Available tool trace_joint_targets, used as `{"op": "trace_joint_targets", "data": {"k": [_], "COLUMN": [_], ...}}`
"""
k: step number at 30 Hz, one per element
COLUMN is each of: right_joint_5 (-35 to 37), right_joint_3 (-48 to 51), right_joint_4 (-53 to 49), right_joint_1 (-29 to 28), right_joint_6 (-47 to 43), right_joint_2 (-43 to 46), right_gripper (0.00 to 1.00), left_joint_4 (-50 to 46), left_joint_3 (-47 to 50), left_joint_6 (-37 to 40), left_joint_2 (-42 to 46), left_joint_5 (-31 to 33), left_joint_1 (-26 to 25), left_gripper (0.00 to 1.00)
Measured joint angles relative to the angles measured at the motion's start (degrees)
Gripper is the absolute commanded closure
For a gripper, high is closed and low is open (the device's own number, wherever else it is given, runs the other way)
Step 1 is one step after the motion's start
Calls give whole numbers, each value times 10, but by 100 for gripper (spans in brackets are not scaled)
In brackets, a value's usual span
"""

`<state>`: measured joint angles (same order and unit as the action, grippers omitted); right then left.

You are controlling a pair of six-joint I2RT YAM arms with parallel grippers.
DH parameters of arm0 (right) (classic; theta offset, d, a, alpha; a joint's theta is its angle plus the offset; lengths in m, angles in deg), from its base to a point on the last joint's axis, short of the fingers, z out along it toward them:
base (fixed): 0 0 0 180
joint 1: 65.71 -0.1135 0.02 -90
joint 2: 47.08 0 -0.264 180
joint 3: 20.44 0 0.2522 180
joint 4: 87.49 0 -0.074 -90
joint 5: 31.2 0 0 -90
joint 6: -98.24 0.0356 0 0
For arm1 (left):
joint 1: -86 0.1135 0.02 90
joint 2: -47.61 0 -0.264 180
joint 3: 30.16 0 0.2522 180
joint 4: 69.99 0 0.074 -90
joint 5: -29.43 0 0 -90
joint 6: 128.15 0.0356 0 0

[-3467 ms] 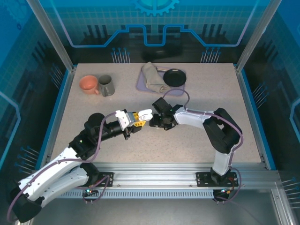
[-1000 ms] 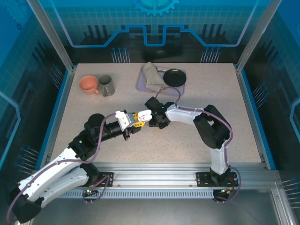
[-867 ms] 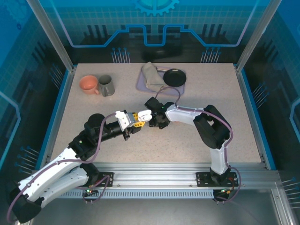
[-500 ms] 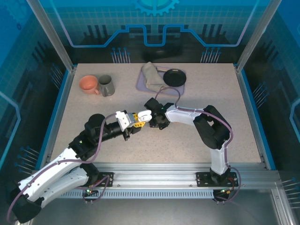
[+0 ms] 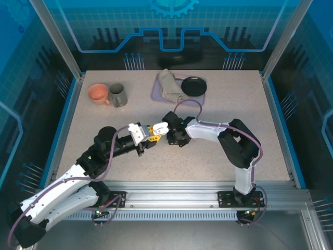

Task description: Insert the wireless bluetooth earbuds into the charging case

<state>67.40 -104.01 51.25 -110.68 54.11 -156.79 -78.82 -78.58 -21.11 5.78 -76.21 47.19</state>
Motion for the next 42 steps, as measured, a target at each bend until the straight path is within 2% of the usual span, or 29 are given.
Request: {"op": "trace_joint_targets", "data": {"k": [3, 4, 12, 20, 34, 42], "right_joint_5": [0, 0, -7, -22, -46, -45], "right_joint_3": [2, 3, 46, 50, 44, -2], "right_joint_4": [-8, -9, -1, 19, 35, 24], "right_joint_1": [0, 0, 0, 0, -1, -1], "right_joint_6": [-4, -5, 22, 54, 75, 53], "right_joint_2": [6, 9, 52, 52, 30, -3], "right_gripper": [58, 57, 60, 60, 61, 61], "left_joint_4": [0, 0, 0, -1, -9, -10], "left_joint_3": [0, 0, 0, 0, 0, 0], "left_joint_6": [0, 0, 0, 0, 1, 1], "left_joint_2": [0, 0, 0, 3, 11, 12], "left_joint_5": [0, 0, 0, 0, 0, 0], "left_joint_1": [0, 0, 0, 0, 0, 0], "left_gripper": [100, 100, 100, 100, 100, 100]}}
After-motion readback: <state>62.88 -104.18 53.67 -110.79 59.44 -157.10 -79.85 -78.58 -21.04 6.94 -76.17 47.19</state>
